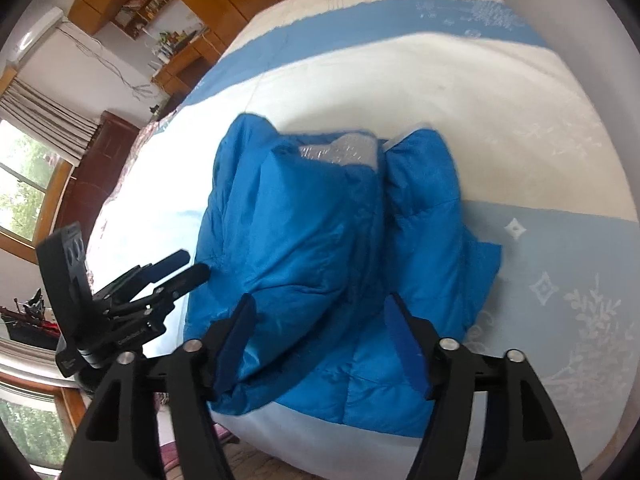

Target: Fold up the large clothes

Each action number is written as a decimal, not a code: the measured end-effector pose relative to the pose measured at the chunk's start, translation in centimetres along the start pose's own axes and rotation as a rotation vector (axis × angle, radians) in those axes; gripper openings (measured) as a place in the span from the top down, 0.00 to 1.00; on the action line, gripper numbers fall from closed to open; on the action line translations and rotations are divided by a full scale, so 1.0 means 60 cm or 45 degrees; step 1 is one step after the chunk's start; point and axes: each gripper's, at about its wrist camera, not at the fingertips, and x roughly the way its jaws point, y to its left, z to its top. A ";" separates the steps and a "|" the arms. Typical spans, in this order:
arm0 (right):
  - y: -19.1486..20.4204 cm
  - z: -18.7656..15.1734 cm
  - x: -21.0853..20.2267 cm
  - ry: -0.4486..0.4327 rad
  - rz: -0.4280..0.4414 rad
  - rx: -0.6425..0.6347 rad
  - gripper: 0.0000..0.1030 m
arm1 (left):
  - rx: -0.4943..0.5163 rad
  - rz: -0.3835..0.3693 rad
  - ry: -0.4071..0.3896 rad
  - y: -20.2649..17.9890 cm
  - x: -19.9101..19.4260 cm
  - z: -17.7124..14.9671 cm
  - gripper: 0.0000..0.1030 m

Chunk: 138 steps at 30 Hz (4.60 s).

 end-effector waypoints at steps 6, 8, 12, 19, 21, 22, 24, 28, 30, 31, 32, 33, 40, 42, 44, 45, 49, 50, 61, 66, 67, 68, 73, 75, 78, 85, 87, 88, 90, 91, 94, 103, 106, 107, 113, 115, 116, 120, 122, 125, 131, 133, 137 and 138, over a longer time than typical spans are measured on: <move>-0.004 0.024 0.069 0.097 0.021 0.030 0.29 | -0.004 0.023 -0.025 0.009 0.005 0.010 0.41; 0.001 0.030 0.088 0.120 0.037 0.016 0.33 | -0.010 0.026 -0.025 0.017 0.011 0.017 0.41; 0.019 0.040 0.093 0.075 0.052 -0.064 0.61 | -0.023 0.026 -0.021 0.025 0.018 0.021 0.41; 0.079 0.025 -0.005 -0.092 0.071 -0.268 0.85 | -0.029 0.014 -0.060 0.021 -0.010 0.017 0.41; 0.084 0.016 -0.037 -0.137 0.061 -0.298 0.85 | -0.011 0.005 -0.081 0.011 -0.023 0.016 0.41; 0.082 0.012 -0.053 -0.154 0.055 -0.298 0.86 | -0.005 -0.001 -0.089 0.005 -0.029 0.017 0.41; 0.072 0.007 -0.073 -0.174 0.047 -0.285 0.86 | 0.016 -0.005 -0.104 -0.012 -0.036 0.018 0.41; 0.030 -0.004 -0.093 -0.198 0.008 -0.217 0.86 | 0.049 -0.002 -0.090 -0.040 -0.024 0.020 0.41; 0.002 -0.007 -0.091 -0.190 -0.008 -0.182 0.86 | 0.068 0.007 -0.072 -0.055 -0.011 0.019 0.41; -0.015 -0.009 -0.087 -0.182 -0.023 -0.168 0.86 | 0.079 0.007 -0.060 -0.061 -0.004 0.016 0.41; -0.027 -0.010 -0.084 -0.175 -0.027 -0.154 0.86 | 0.089 0.004 -0.047 -0.066 0.005 0.017 0.41; -0.044 -0.012 -0.076 -0.163 -0.023 -0.128 0.86 | 0.101 0.002 -0.035 -0.072 0.014 0.016 0.40; -0.140 -0.025 0.004 -0.109 0.037 -0.009 0.81 | 0.134 -0.026 0.030 -0.082 0.070 0.007 0.39; -0.157 -0.030 0.025 -0.113 0.069 0.019 0.79 | 0.153 -0.019 0.027 -0.079 0.081 0.002 0.39; -0.168 -0.030 0.039 -0.125 0.091 0.037 0.79 | 0.161 -0.008 0.020 -0.077 0.091 0.001 0.38; -0.172 -0.030 0.044 -0.132 0.099 0.047 0.78 | 0.164 -0.003 0.016 -0.079 0.094 -0.003 0.38; -0.171 -0.030 0.044 -0.150 0.098 0.042 0.77 | 0.154 -0.008 0.017 -0.078 0.098 -0.007 0.37; -0.171 -0.036 0.039 -0.154 0.096 0.033 0.76 | 0.145 -0.016 0.020 -0.074 0.096 -0.005 0.36; -0.054 -0.031 -0.113 -0.407 -0.154 -0.232 0.66 | 0.069 -0.054 -0.050 -0.031 0.025 0.062 0.39; -0.002 0.026 -0.057 -0.312 -0.125 -0.342 0.68 | 0.068 -0.093 -0.018 -0.042 0.050 0.112 0.39; -0.006 0.043 -0.040 -0.285 -0.119 -0.328 0.69 | 0.066 -0.097 0.000 -0.045 0.063 0.120 0.39; -0.016 0.048 -0.033 -0.269 -0.116 -0.309 0.72 | 0.066 -0.113 0.026 -0.046 0.076 0.126 0.39; -0.077 0.079 0.007 -0.191 -0.136 -0.156 0.85 | 0.067 -0.124 0.115 -0.050 0.142 0.156 0.39; -0.107 0.082 0.018 -0.169 -0.141 -0.099 0.92 | 0.070 -0.135 0.148 -0.052 0.165 0.161 0.37; -0.146 0.077 0.050 -0.126 -0.100 -0.032 0.96 | 0.089 -0.129 0.197 -0.060 0.200 0.160 0.36; -0.173 0.071 0.072 -0.131 -0.010 0.050 1.00 | 0.075 -0.109 0.248 -0.060 0.212 0.159 0.37; -0.156 0.066 0.052 -0.155 -0.058 0.024 1.00 | 0.061 -0.090 0.225 -0.057 0.189 0.154 0.39; -0.139 0.059 0.030 -0.193 -0.078 -0.012 0.93 | 0.050 -0.096 0.205 -0.055 0.171 0.150 0.39; -0.106 0.043 -0.004 -0.247 -0.083 -0.095 0.92 | 0.055 -0.099 0.132 -0.055 0.125 0.133 0.39; -0.091 0.035 -0.016 -0.255 -0.069 -0.134 0.92 | 0.071 -0.077 0.088 -0.058 0.098 0.119 0.39; -0.032 -0.001 -0.044 -0.228 -0.031 -0.284 0.92 | 0.085 -0.073 0.032 -0.068 0.045 0.080 0.39; -0.038 -0.102 -0.044 -0.150 -0.131 -0.323 0.95 | 0.104 -0.049 0.032 -0.068 -0.012 -0.031 0.46; -0.052 -0.112 -0.029 -0.137 -0.135 -0.286 0.97 | 0.084 -0.086 0.063 -0.068 -0.004 -0.057 0.50; -0.054 -0.117 -0.025 -0.134 -0.135 -0.281 0.98 | 0.105 -0.067 0.040 -0.070 -0.002 -0.064 0.50; -0.080 -0.134 0.015 -0.128 -0.124 -0.246 1.00 | 0.157 -0.006 0.018 -0.075 0.014 -0.093 0.49; -0.081 -0.142 0.024 -0.138 -0.129 -0.249 1.00 | 0.152 -0.007 0.024 -0.071 0.019 -0.097 0.49; -0.081 -0.144 0.026 -0.143 -0.134 -0.252 1.00 | 0.152 -0.006 0.024 -0.069 0.020 -0.100 0.49; -0.082 -0.150 0.030 -0.158 -0.136 -0.252 1.00 | 0.156 -0.001 0.016 -0.068 0.022 -0.112 0.49; -0.084 -0.152 0.031 -0.158 -0.129 -0.245 1.00 | 0.155 -0.003 0.015 -0.067 0.020 -0.115 0.49; -0.086 -0.153 0.036 -0.158 -0.131 -0.238 1.00 | 0.146 -0.004 0.012 -0.066 0.022 -0.118 0.48; -0.083 -0.150 0.039 -0.161 -0.138 -0.226 1.00 | 0.137 -0.011 0.010 -0.063 0.023 -0.120 0.48; -0.081 -0.151 0.040 -0.163 -0.140 -0.219 1.00 | 0.138 -0.007 0.003 -0.064 0.023 -0.123 0.48; -0.081 -0.151 0.042 -0.166 -0.139 -0.210 1.00 | 0.138 -0.006 -0.006 -0.063 0.025 -0.122 0.48; -0.082 -0.150 0.041 -0.166 -0.140 -0.209 1.00 | 0.137 -0.008 -0.008 -0.063 0.024 -0.123 0.48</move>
